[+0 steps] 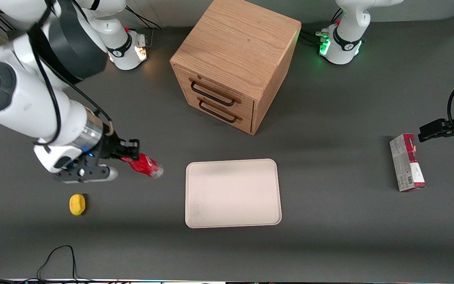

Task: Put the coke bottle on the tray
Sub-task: 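Lift the bottle and carry it over the white tray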

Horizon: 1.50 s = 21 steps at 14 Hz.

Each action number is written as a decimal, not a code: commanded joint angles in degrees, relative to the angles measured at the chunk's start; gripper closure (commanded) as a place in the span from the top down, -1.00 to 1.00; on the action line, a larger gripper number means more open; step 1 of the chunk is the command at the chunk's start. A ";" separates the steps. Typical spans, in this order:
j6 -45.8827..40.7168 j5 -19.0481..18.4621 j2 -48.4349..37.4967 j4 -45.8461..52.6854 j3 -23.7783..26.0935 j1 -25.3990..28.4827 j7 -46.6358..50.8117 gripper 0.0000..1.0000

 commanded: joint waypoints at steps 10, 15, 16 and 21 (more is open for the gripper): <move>20.52 -12.67 19.81 6.33 2.00 5.53 -1.09 -0.93; 21.75 -14.52 21.92 5.46 2.00 7.20 -1.36 -0.75; 22.01 -14.52 22.44 5.46 2.00 7.55 -1.27 -0.66; 22.63 -18.04 23.07 4.58 1.83 7.82 -1.36 -0.31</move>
